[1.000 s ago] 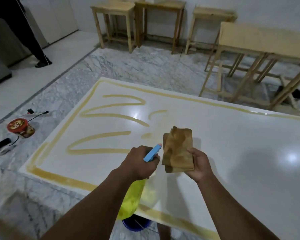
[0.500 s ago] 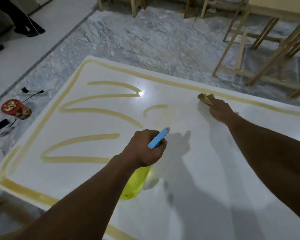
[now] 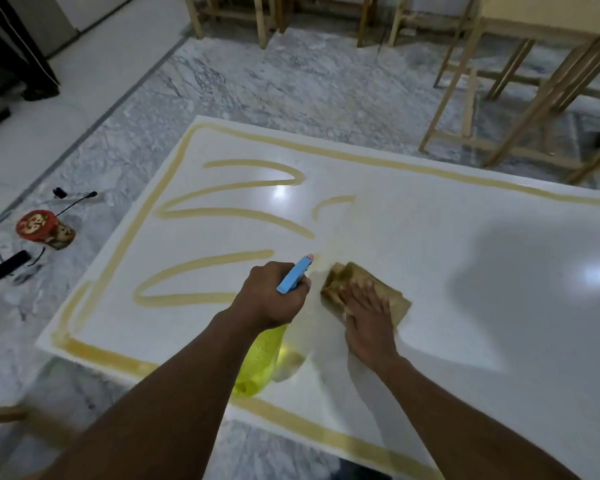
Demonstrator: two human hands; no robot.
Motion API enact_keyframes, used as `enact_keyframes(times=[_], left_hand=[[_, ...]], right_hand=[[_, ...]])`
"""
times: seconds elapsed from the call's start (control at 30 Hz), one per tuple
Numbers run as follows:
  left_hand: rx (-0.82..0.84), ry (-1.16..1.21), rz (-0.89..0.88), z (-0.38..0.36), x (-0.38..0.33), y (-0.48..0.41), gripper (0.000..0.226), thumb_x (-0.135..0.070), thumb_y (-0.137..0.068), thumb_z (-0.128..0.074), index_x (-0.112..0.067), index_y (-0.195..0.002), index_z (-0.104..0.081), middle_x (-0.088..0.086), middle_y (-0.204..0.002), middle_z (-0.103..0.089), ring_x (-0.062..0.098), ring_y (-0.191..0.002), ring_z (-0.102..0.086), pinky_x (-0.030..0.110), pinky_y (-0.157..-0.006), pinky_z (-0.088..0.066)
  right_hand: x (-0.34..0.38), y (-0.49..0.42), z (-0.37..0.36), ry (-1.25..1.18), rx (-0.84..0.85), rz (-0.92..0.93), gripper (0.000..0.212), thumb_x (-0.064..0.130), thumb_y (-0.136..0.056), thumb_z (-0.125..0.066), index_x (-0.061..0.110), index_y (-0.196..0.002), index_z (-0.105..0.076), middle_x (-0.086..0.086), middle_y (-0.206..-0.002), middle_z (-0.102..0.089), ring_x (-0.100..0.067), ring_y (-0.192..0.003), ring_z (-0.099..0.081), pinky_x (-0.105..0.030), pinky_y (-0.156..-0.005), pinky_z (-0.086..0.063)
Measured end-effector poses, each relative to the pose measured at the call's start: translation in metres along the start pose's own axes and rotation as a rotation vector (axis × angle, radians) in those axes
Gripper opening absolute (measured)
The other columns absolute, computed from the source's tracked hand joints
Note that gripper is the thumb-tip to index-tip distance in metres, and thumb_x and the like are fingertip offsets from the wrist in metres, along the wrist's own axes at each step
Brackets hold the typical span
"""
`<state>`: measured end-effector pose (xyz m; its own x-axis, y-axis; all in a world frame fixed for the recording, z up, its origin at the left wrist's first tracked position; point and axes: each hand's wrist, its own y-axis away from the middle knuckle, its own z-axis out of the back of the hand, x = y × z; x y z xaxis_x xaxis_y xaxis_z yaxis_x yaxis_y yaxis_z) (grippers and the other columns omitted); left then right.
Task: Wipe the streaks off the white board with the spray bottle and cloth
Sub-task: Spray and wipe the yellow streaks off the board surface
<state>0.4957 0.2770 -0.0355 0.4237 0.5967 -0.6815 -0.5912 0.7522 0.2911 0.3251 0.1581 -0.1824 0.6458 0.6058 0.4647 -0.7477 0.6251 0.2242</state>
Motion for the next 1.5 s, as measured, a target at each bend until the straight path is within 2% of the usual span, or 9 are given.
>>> enact_keyframes(times=[0.1,0.2,0.37,0.57,0.8,1.03,1.27,1.4,1.5], left_hand=[[0.004,0.006,-0.03,0.013,0.018,0.032,0.033,-0.031,-0.096,-0.058,-0.002,-0.082,-0.063,0.022,-0.075,-0.068,0.039,-0.067,-0.07,0.054,-0.069,-0.06],[0.013,0.025,-0.041,0.028,0.037,0.064,0.034,-0.033,-0.095,-0.058,0.0,-0.087,-0.064,0.025,-0.078,-0.068,0.042,-0.068,-0.07,0.054,-0.068,-0.06],[0.024,0.019,-0.053,0.053,0.071,0.112,0.034,-0.039,-0.094,-0.058,-0.007,-0.085,-0.066,0.021,-0.079,-0.069,0.04,-0.068,-0.07,0.053,-0.067,-0.062],[0.044,0.016,-0.058,0.062,0.087,0.143,0.033,-0.045,-0.091,-0.056,-0.015,-0.082,-0.066,0.013,-0.077,-0.07,0.035,-0.069,-0.071,0.051,-0.069,-0.063],[0.055,0.051,-0.08,0.062,0.082,0.16,0.034,-0.04,-0.093,-0.057,-0.008,-0.085,-0.066,0.018,-0.076,-0.068,0.04,-0.069,-0.069,0.053,-0.068,-0.063],[0.082,0.009,-0.095,0.061,0.063,0.136,0.027,-0.036,-0.096,-0.058,-0.012,-0.084,-0.066,0.015,-0.078,-0.07,0.038,-0.07,-0.072,0.052,-0.072,-0.063],[0.097,0.028,-0.054,0.049,0.042,0.084,0.033,-0.033,-0.097,-0.058,-0.004,-0.082,-0.062,0.01,-0.069,-0.061,0.04,-0.067,-0.072,0.051,-0.069,-0.062],[0.059,0.019,-0.022,0.04,0.024,0.033,0.033,-0.034,-0.096,-0.056,-0.004,-0.084,-0.062,0.023,-0.078,-0.069,0.038,-0.066,-0.071,0.05,-0.067,-0.062],[0.049,0.021,-0.003,0.033,0.011,-0.002,0.033,-0.036,-0.095,-0.056,-0.008,-0.078,-0.061,0.021,-0.076,-0.069,0.037,-0.064,-0.071,0.051,-0.066,-0.062]], right_hand=[[0.042,0.055,-0.027,-0.099,0.08,-0.004,0.065,0.023,-0.086,-0.025,0.034,-0.147,-0.047,0.014,-0.161,-0.026,-0.016,-0.155,-0.005,-0.041,-0.122,0.0],[0.067,0.077,-0.031,-0.34,0.084,-0.043,0.052,0.014,-0.098,-0.034,0.03,-0.142,-0.056,0.008,-0.155,-0.043,-0.017,-0.15,-0.027,-0.025,-0.115,-0.017],[0.097,0.083,0.018,-0.841,-0.056,-0.412,0.027,0.024,-0.1,-0.051,0.027,-0.124,-0.064,0.005,-0.104,-0.066,-0.013,-0.089,-0.06,-0.024,-0.069,-0.048],[0.116,0.089,0.044,-0.938,0.008,-0.364,0.056,0.041,-0.071,-0.055,0.027,-0.124,-0.065,0.007,-0.128,-0.066,-0.016,-0.123,-0.059,-0.042,-0.111,-0.042],[0.137,0.107,0.044,-0.989,-0.012,-0.412,0.045,0.054,-0.064,-0.059,0.034,-0.103,-0.069,0.003,-0.119,-0.066,-0.021,-0.111,-0.06,-0.043,-0.103,-0.046],[0.119,0.078,0.071,-1.316,0.044,-0.608,0.022,0.009,-0.1,-0.045,0.01,-0.108,-0.065,-0.016,-0.103,-0.073,-0.032,-0.094,-0.069,-0.04,-0.077,-0.055],[0.073,-0.011,0.123,-1.099,-0.012,-0.488,0.046,0.011,-0.082,-0.053,0.005,-0.126,-0.064,-0.023,-0.122,-0.068,-0.037,-0.109,-0.067,-0.052,-0.103,-0.05],[0.058,-0.088,0.174,-0.7,-0.159,-0.371,0.037,0.043,-0.089,-0.053,0.014,-0.107,-0.068,-0.008,-0.094,-0.067,-0.027,-0.083,-0.064,-0.038,-0.073,-0.049],[0.032,-0.153,0.185,-0.406,-0.262,-0.297,0.03,0.021,-0.095,-0.042,0.023,-0.114,-0.065,-0.011,-0.11,-0.066,-0.034,-0.1,-0.061,-0.035,-0.073,-0.041]])
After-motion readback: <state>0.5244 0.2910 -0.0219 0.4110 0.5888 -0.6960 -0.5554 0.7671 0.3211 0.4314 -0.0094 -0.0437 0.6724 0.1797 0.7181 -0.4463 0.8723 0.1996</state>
